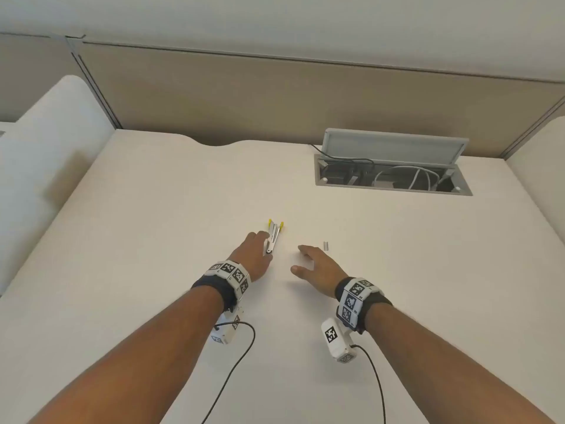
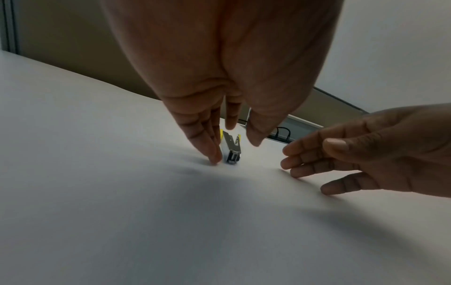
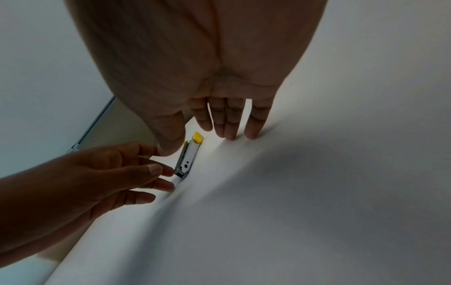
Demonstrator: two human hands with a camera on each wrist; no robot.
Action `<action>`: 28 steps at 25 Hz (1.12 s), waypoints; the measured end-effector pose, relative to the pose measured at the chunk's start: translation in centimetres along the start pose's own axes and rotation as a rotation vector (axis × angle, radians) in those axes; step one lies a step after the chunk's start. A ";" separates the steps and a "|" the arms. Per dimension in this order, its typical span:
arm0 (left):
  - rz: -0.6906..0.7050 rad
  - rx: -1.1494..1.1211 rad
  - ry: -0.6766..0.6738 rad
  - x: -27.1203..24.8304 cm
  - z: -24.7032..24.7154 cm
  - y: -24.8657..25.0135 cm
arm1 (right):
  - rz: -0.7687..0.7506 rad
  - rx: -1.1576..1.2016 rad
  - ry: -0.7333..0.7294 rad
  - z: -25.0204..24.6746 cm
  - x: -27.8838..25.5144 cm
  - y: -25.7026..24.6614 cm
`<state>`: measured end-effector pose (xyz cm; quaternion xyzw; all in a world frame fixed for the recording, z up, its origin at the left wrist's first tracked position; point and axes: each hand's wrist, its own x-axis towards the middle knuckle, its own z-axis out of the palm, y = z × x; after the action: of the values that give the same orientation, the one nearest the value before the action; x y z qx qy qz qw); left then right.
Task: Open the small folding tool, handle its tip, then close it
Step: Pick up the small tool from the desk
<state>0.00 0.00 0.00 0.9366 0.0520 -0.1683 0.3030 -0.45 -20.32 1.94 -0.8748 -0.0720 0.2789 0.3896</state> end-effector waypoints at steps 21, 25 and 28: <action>-0.021 0.210 -0.004 3.3 1.0 1.5 | 0.017 0.133 0.019 0.7 4.4 0.5; -0.018 0.233 0.063 2.4 1.1 1.8 | 0.022 0.152 0.011 1.2 4.4 0.4; -0.097 0.074 0.067 2.0 0.8 1.8 | 0.033 0.189 0.016 1.3 4.3 0.4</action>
<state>2.01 -1.99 -0.33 0.9486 0.1014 -0.1530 0.2577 2.39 -18.32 -0.92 -0.8374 -0.0280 0.2840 0.4662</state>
